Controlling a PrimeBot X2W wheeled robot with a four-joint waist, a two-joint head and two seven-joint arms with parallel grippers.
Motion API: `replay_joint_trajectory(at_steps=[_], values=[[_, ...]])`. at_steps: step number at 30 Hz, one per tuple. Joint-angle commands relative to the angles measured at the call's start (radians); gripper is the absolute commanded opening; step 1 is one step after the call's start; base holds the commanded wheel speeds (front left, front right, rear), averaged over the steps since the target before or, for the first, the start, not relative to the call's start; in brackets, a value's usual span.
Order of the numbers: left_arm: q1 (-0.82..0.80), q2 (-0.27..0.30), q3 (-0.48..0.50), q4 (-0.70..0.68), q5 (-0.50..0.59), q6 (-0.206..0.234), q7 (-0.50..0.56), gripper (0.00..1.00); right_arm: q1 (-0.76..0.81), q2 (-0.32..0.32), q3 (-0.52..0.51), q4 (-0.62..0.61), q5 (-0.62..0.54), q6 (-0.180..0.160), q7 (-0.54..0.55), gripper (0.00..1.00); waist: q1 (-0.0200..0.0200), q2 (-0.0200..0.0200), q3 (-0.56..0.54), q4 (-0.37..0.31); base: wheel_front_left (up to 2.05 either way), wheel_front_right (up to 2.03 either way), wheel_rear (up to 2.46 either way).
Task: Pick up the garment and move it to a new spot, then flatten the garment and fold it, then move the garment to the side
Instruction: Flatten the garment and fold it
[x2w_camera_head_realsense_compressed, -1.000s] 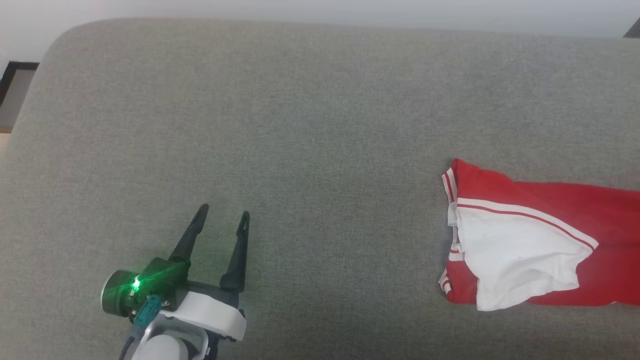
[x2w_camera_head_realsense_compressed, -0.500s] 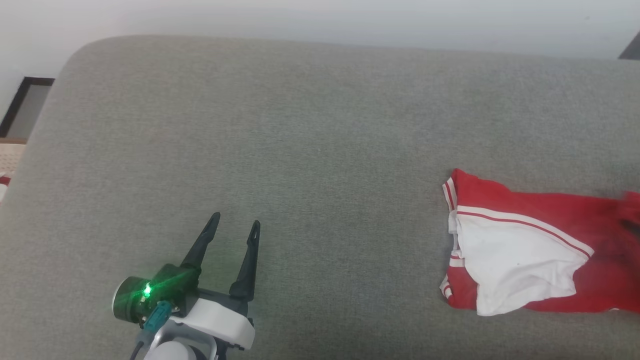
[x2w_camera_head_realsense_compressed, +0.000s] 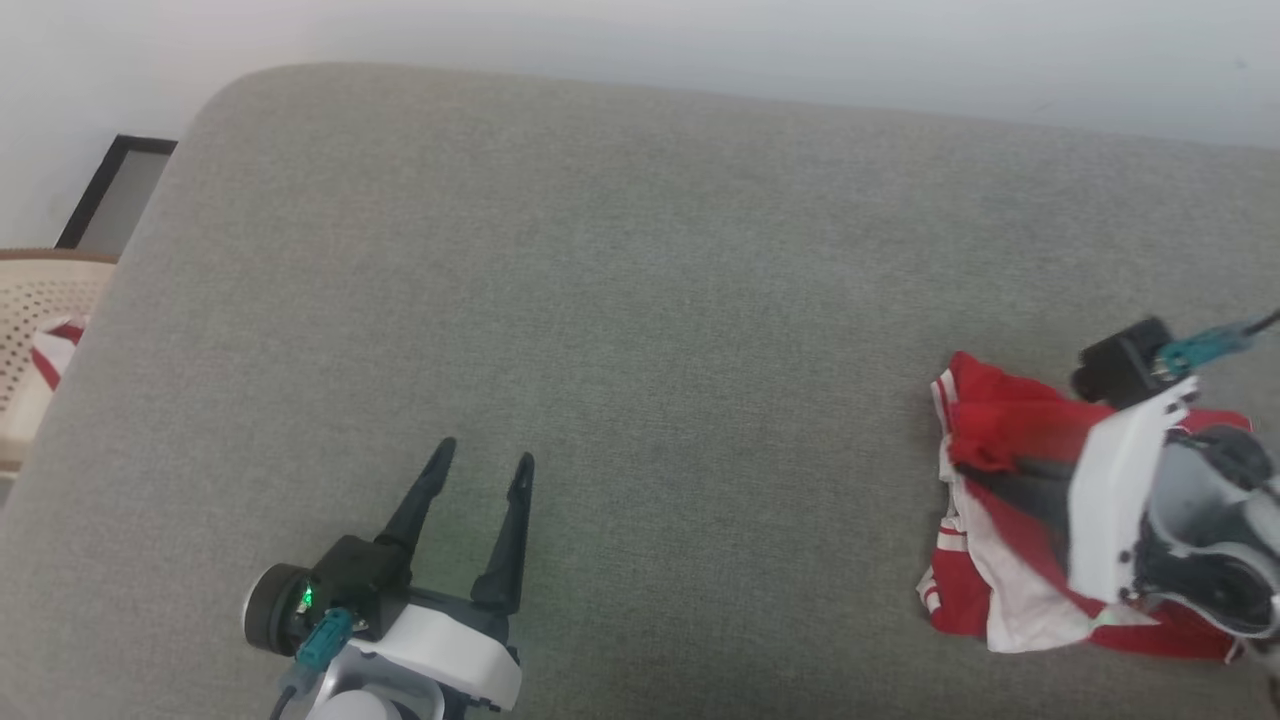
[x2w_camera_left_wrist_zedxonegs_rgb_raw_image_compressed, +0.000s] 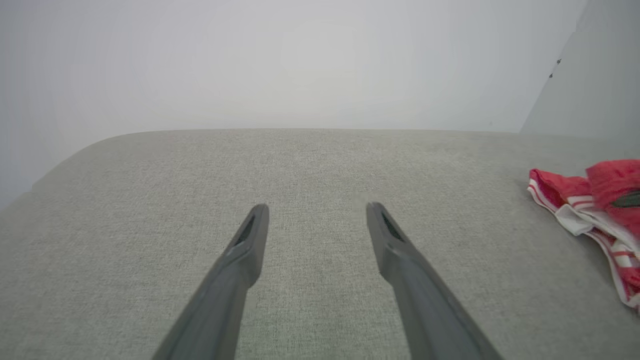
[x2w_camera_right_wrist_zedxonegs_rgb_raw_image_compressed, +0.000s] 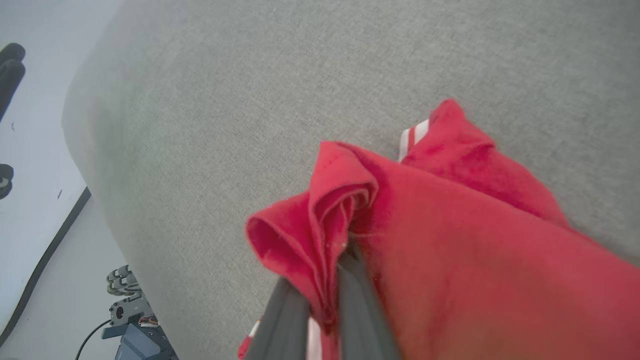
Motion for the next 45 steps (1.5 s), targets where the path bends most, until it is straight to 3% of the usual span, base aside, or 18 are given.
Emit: replay_joint_trajectory(at_steps=[1, 11, 12, 13, 14, 15, 24, 30, 39, 42, 45], values=[[-0.005, 0.000, 0.000, 0.002, -0.012, -0.003, -0.004, 1.00, -0.008, 0.012, 0.002, 0.008, -0.016, 0.000, 0.011, 0.00, 0.0000, 0.0000, 0.006, 0.006, 0.00, 0.00, 0.00], [-0.029, -0.001, -0.001, 0.016, -0.028, -0.003, -0.004, 1.00, 0.008, 0.085, -0.026, 0.082, -0.088, 0.000, -0.003, 0.00, 0.0000, 0.0000, 0.026, 0.011, 0.00, 0.00, 0.00], [-0.030, -0.001, 0.001, 0.019, -0.029, -0.003, -0.004, 1.00, 0.008, 0.092, -0.030, 0.085, -0.091, 0.000, -0.014, 0.22, 0.0000, 0.0000, 0.024, 0.008, 0.00, 0.00, 0.00], [-0.030, -0.001, 0.004, 0.021, -0.030, -0.003, -0.004, 1.00, 0.010, 0.096, -0.036, 0.089, -0.092, 0.000, -0.025, 0.82, 0.0000, 0.0000, 0.020, 0.005, 0.00, 0.00, 0.00], [-0.030, -0.001, 0.004, 0.021, -0.030, -0.003, -0.004, 1.00, 0.010, 0.096, -0.036, 0.089, -0.092, 0.000, -0.025, 0.82, 0.0000, 0.0000, 0.020, 0.005, 0.00, 0.00, 0.00], [-0.029, 0.000, 0.006, 0.025, -0.031, -0.003, -0.004, 1.00, 0.012, 0.100, -0.041, 0.089, -0.093, 0.000, -0.036, 1.00, 0.0000, 0.0000, 0.016, 0.001, 0.00, 0.00, 0.00], [-0.012, 0.032, 0.021, 0.065, -0.069, -0.003, -0.004, 1.00, 0.046, 0.071, -0.082, 0.086, -0.091, 0.000, -0.209, 1.00, 0.0000, 0.0000, -0.045, -0.062, 0.00, 0.00, 0.00], [-0.021, 0.049, 0.016, 0.117, -0.107, -0.003, -0.004, 1.00, 0.078, 0.057, -0.076, 0.177, -0.075, 0.000, -0.390, 1.00, 0.0000, 0.0000, -0.075, -0.110, 0.00, 0.00, 0.00], [0.012, 0.069, 0.049, 0.180, -0.166, -0.003, -0.004, 1.00, 0.094, 0.092, -0.045, 0.334, -0.161, 0.000, -0.661, 1.00, 0.0000, 0.0000, -0.141, -0.177, 0.00, 0.00, 0.00], [0.033, 0.073, 0.071, 0.168, -0.171, -0.003, -0.004, 1.00, 0.119, 0.115, -0.080, 0.367, -0.204, 0.000, -0.682, 1.00, 0.0000, 0.0000, -0.166, -0.192, 0.00, 0.00, 0.00], [0.067, 0.075, 0.093, 0.146, -0.168, -0.003, -0.004, 1.00, 0.154, 0.143, -0.180, 0.343, -0.259, 0.000, -0.686, 1.00, 0.0000, 0.0000, -0.186, -0.203, 0.00, 0.00, 0.00]])
